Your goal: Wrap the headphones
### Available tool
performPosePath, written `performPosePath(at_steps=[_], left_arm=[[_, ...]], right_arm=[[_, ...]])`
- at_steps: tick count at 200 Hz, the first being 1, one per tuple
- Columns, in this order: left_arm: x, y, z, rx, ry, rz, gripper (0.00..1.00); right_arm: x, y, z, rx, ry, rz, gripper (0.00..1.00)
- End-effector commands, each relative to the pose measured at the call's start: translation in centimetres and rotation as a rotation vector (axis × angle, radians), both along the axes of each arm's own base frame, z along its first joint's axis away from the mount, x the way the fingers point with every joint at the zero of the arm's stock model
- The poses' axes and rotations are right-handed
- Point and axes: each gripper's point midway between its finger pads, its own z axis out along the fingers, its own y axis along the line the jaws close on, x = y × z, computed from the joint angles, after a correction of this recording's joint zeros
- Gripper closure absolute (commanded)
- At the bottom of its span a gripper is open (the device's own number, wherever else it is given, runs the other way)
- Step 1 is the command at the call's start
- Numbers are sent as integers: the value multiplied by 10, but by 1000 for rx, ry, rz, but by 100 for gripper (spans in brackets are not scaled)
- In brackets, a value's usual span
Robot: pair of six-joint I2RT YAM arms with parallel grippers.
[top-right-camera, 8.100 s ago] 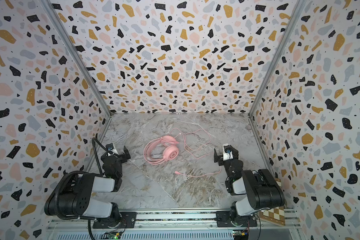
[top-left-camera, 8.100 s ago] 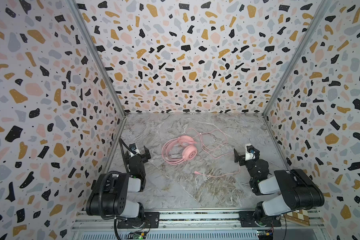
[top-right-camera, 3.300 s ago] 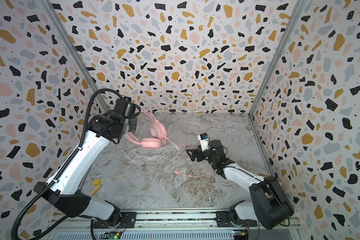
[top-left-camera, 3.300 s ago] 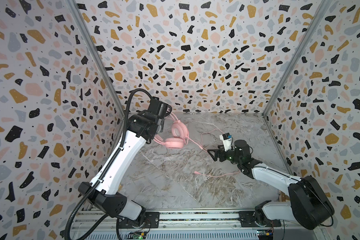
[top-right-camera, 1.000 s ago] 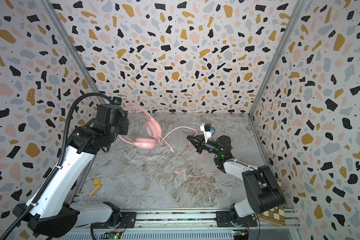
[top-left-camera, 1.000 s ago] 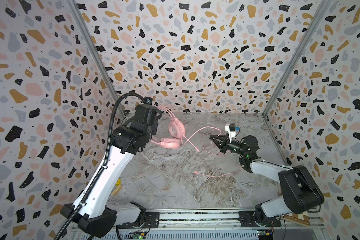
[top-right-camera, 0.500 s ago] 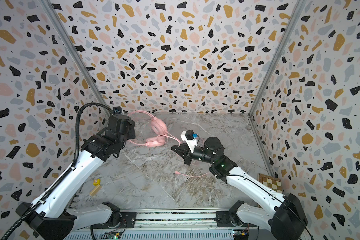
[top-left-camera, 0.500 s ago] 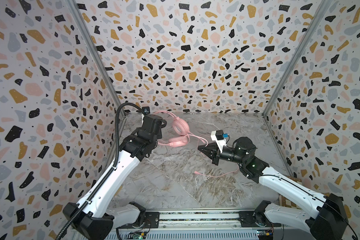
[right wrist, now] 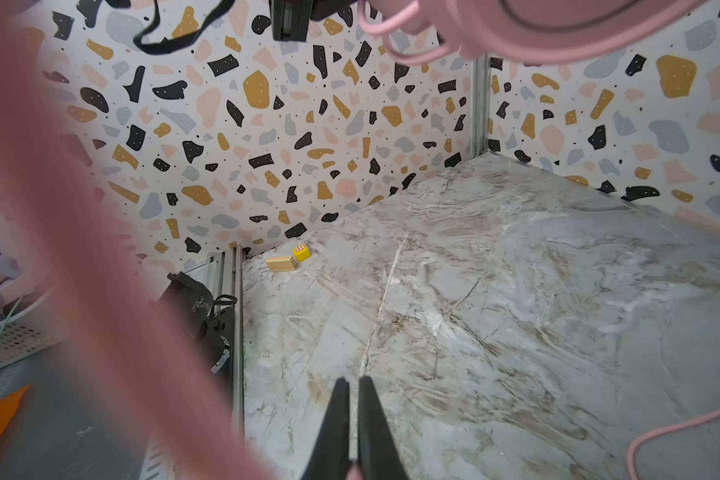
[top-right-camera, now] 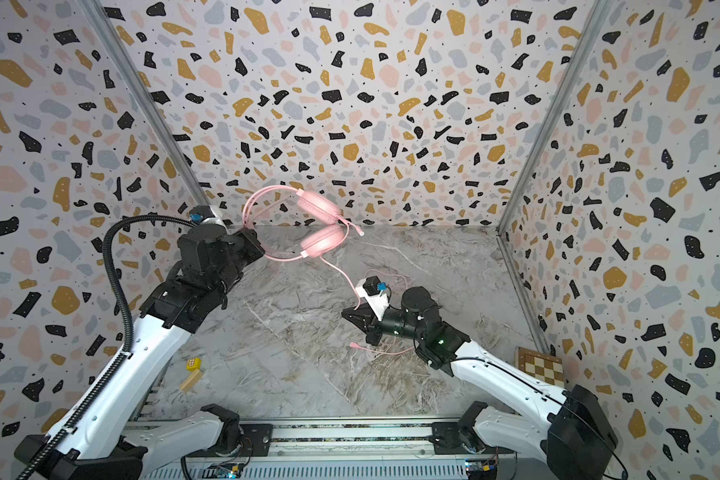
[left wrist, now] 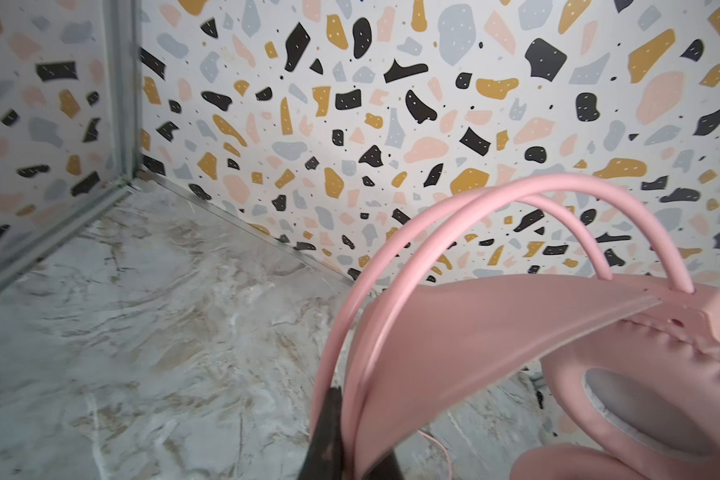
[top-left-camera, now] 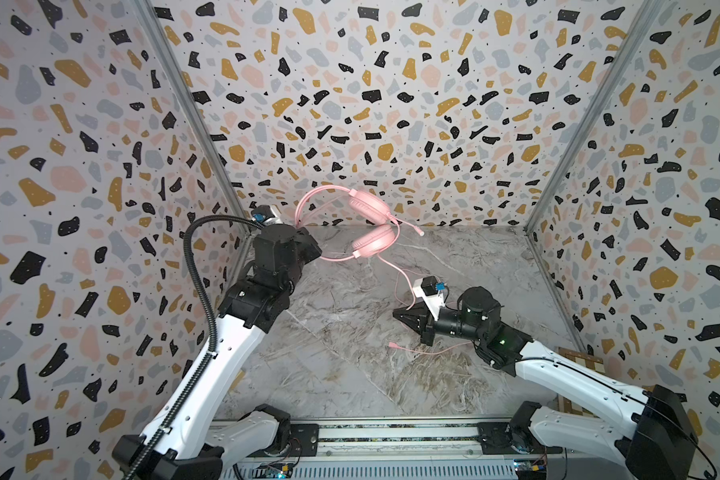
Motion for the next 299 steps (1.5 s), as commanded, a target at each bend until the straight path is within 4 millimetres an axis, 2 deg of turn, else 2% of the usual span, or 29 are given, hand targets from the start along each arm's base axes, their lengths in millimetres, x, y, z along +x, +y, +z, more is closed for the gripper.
performPosePath(at_steps=[1, 24, 49, 70, 93, 126, 140, 159, 185, 208, 245, 269, 299], left_arm=[[-5, -16, 93, -204, -247, -123, 100], [-10, -18, 105, -243, -273, -146, 100], [-11, -10, 110, -286, -303, -132, 100], [-9, -27, 116, -412, -336, -244, 100], [-9, -46, 116, -457, -303, -346, 100], [-26, -44, 127, -436, -314, -369, 100], [-32, -46, 129, -449, -315, -385, 100], [-35, -46, 123, -473, -309, -388, 100], [-34, -31, 108, -486, -303, -301, 100], [-29, -12, 90, -488, -304, -179, 100], [-23, 3, 74, -433, -306, -41, 100], [-18, 1, 67, -333, -294, 27, 100], [-4, -6, 44, -161, -229, 85, 100]], right_arm=[[8, 0, -11, -7, -10, -37, 95], [16, 0, -23, -23, 6, -59, 95], [12, 6, -31, -6, 42, -27, 96], [14, 10, -43, -4, 65, -20, 95], [28, 7, -63, -28, 88, -56, 96], [57, -10, -81, -7, 146, -97, 96], [68, -13, -83, -3, 168, -108, 96], [76, -9, -76, 22, 170, -114, 96], [85, -3, -65, 56, 196, -128, 96], [77, 11, -60, 68, 219, -119, 97], [43, 32, -56, 6, 236, -82, 97], [21, 33, -51, -60, 240, -57, 97], [3, 20, -26, -146, 200, -61, 97]])
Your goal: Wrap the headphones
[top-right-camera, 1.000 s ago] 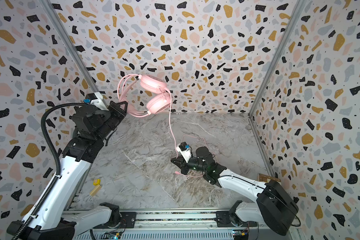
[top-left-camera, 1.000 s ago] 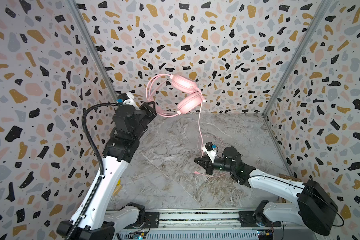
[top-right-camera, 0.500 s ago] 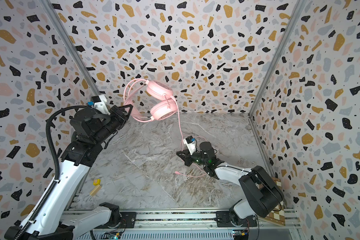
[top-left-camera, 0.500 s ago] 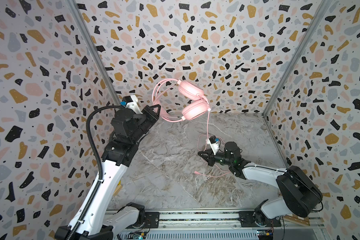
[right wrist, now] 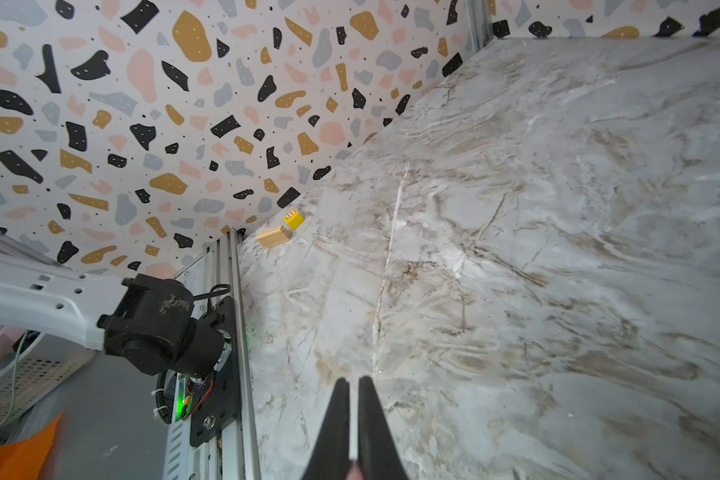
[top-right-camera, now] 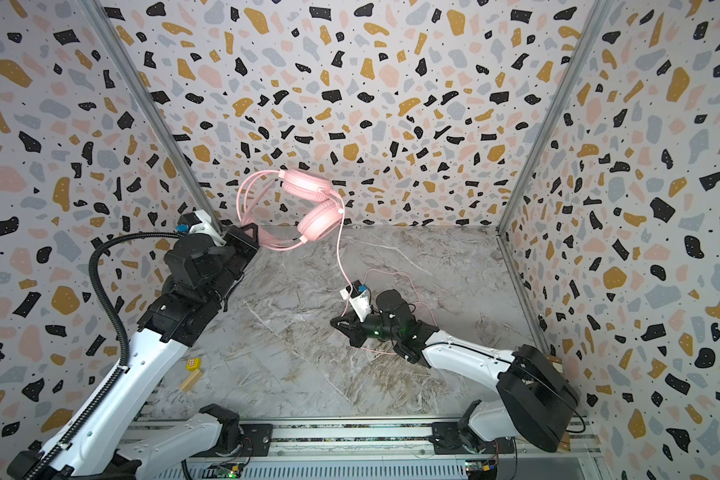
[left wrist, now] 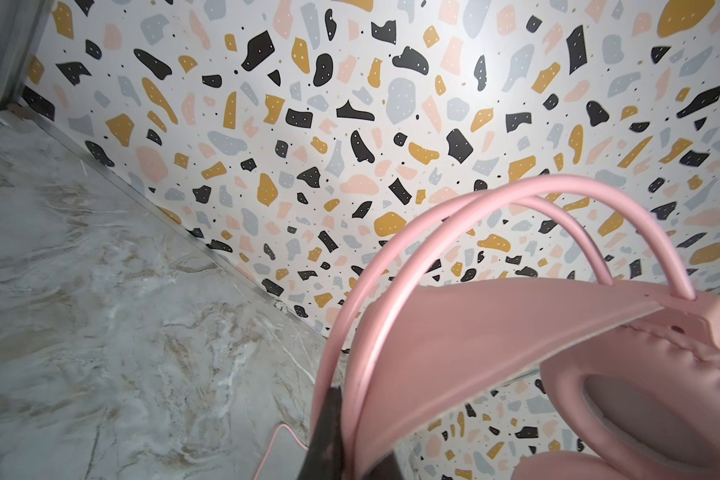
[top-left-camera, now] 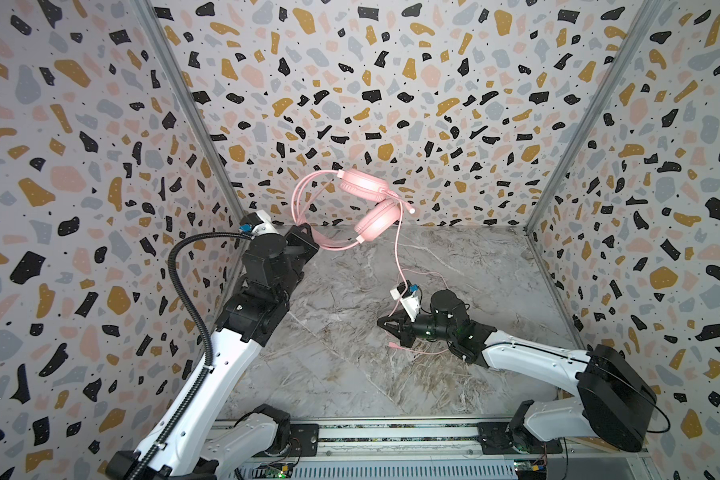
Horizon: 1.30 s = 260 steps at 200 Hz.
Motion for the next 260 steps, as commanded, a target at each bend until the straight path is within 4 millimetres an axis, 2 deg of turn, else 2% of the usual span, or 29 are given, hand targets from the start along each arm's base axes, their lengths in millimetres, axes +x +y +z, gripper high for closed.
performPosePath(at_steps=[1, 38, 54, 77, 93, 106, 154, 177, 198, 223, 260], left_arm=[[6, 10, 28, 88, -90, 114, 100], [23, 9, -10, 232, 10, 177, 100], [23, 14, -13, 259, 22, 203, 100], [14, 24, 3, 232, -36, 243, 100], [8, 25, 20, 209, -77, 240, 100], [4, 23, 34, 185, -107, 217, 100], [-9, 5, 85, 43, -223, 86, 100], [-13, -10, 107, -11, -258, -6, 100], [-18, -13, 114, -50, -270, -40, 100], [-23, -16, 121, -73, -300, -68, 100], [-18, -29, 121, -124, -297, -131, 100]], right_arm=[[-9, -15, 30, -73, -52, -18, 97], [-19, -51, 55, -165, -89, -99, 97], [-20, -68, 56, -207, -97, -148, 97], [-21, -79, 39, -238, -86, -178, 96], [-20, -79, 19, -263, -61, -179, 96], [-18, -77, 11, -257, -53, -183, 96], [-6, -69, 7, -127, -40, -184, 90], [7, -76, 21, -55, -62, -212, 85], [15, -84, 38, 16, -94, -219, 79], [8, -81, 57, 82, -127, -169, 67], [-3, -75, 63, 144, -116, -99, 66]])
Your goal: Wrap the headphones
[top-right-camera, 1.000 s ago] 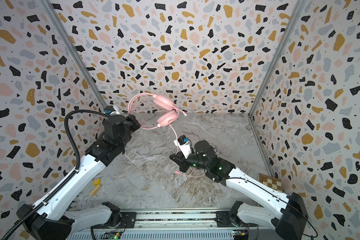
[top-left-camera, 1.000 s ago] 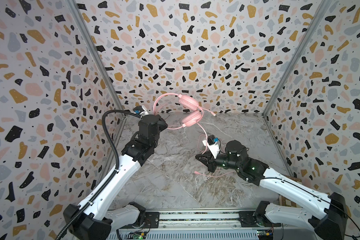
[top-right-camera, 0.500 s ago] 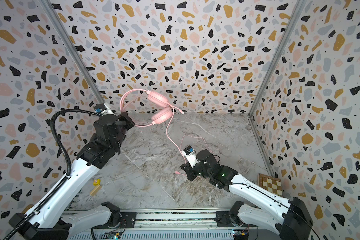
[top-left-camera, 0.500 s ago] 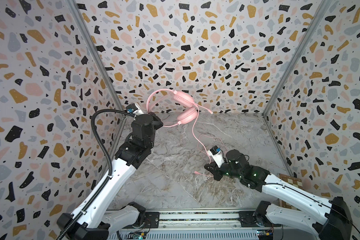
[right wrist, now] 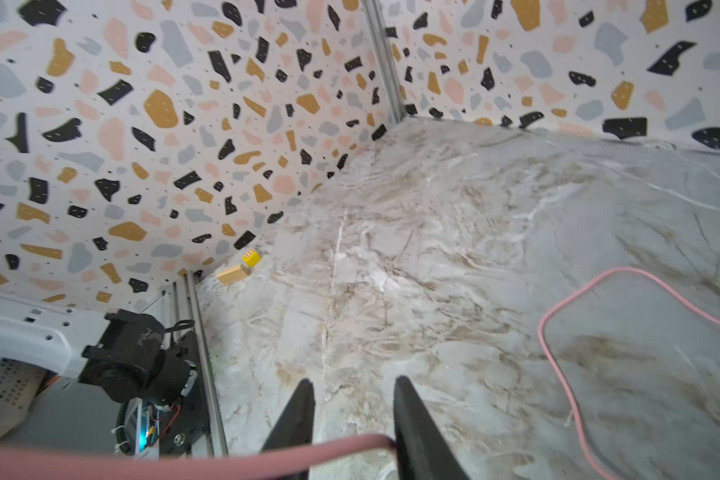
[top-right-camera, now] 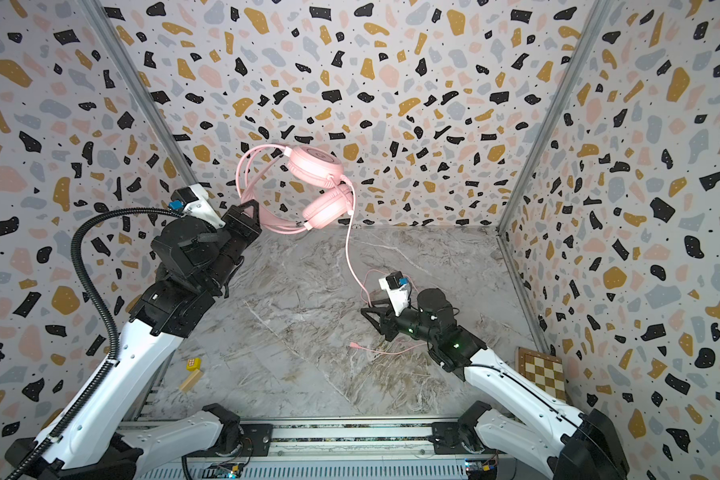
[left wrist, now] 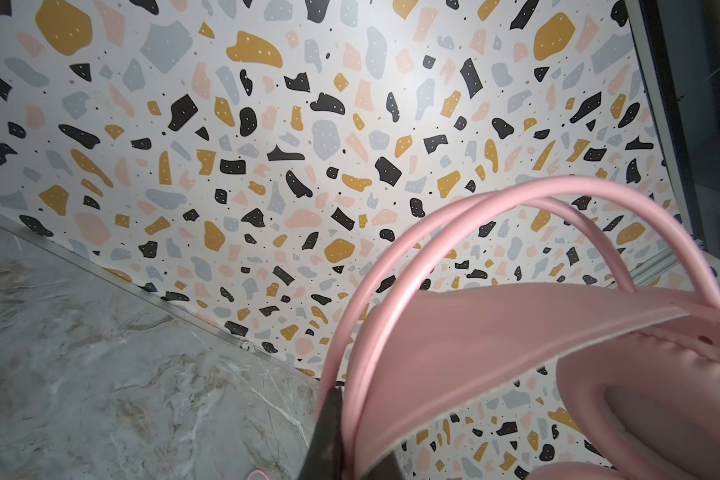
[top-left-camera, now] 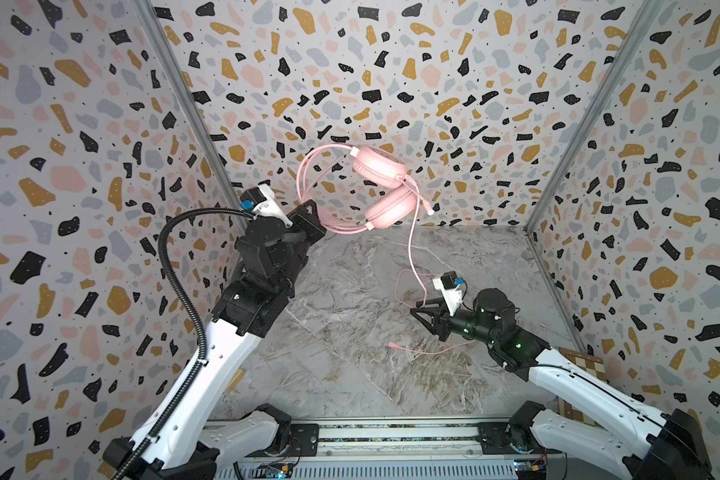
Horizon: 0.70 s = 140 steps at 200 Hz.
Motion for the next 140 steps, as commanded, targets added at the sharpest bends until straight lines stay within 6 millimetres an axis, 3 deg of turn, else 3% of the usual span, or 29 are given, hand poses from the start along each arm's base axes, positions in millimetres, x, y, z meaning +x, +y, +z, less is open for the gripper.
performPosePath(at_steps=[1, 20, 52, 102, 140], left_arm=[[-10, -8, 49, -148, -149, -80, 100], [-6, -14, 48, -178, -149, -124, 100], [1, -13, 44, -192, -141, -134, 100], [18, -29, 15, -219, -83, -207, 100], [17, -40, 12, -233, -66, -278, 100]], right_arm=[[-13, 6, 15, 81, -22, 80, 66], [-21, 8, 13, 113, -10, 119, 65], [-28, 8, 5, 166, 7, 147, 43], [-12, 9, -3, 166, 10, 154, 42], [13, -2, -10, 150, 4, 130, 42]])
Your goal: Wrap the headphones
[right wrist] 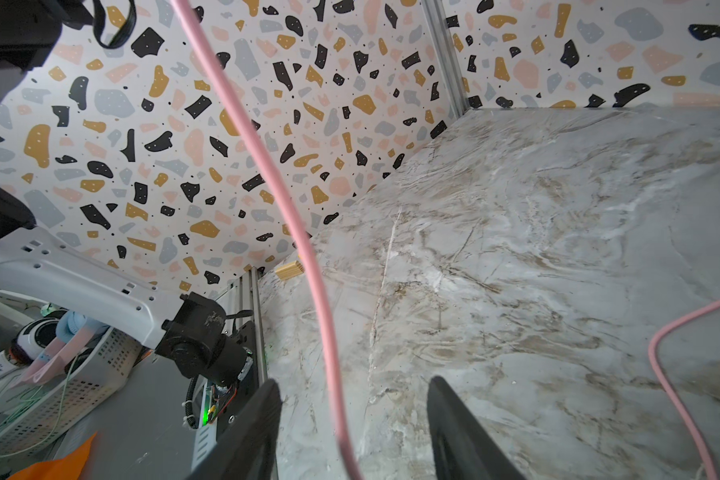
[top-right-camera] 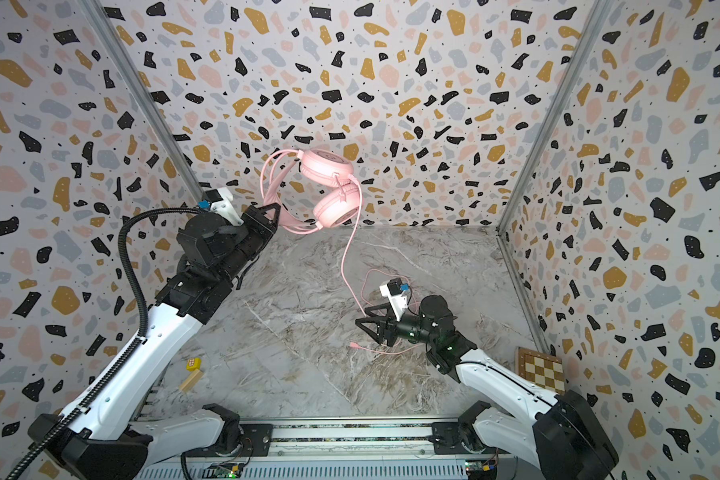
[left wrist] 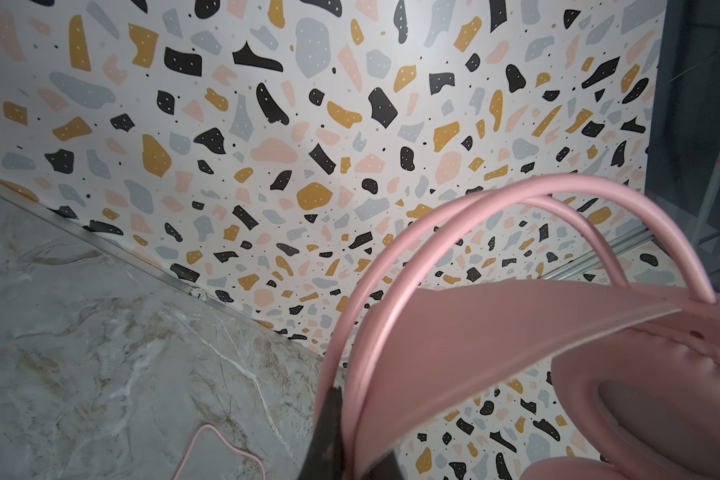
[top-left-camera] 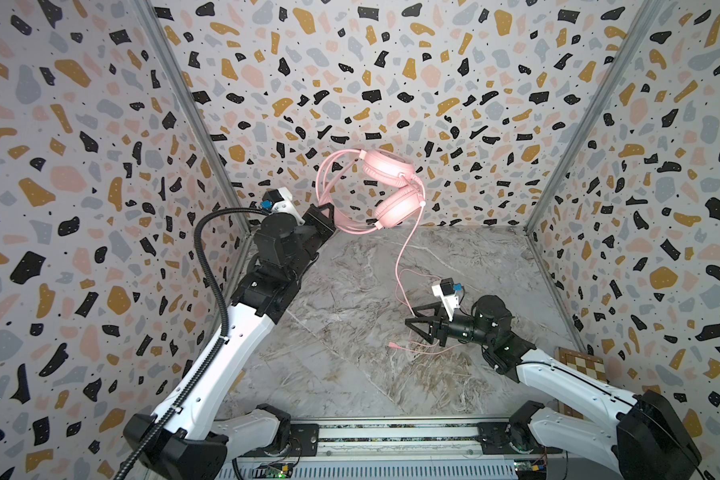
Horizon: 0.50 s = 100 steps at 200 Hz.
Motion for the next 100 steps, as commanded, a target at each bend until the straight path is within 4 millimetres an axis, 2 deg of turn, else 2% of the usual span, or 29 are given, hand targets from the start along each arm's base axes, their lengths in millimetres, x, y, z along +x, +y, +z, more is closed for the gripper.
performPosePath(at_steps=[1, 46, 71, 100], left_arm=[[-15, -7, 49, -121, -144, -89, 100], [-21, -30, 40, -175, -113, -249, 100], [-22, -33, 35, -155, -103, -273, 100], [-22, -35, 31, -175, -103, -290, 100]], right_arm=[[12, -4, 21, 38, -67, 15, 42], [26, -7, 19, 20, -75, 11, 45], [29, -10, 18, 26, -73, 20, 48], [30, -11, 22, 54, -67, 24, 58]])
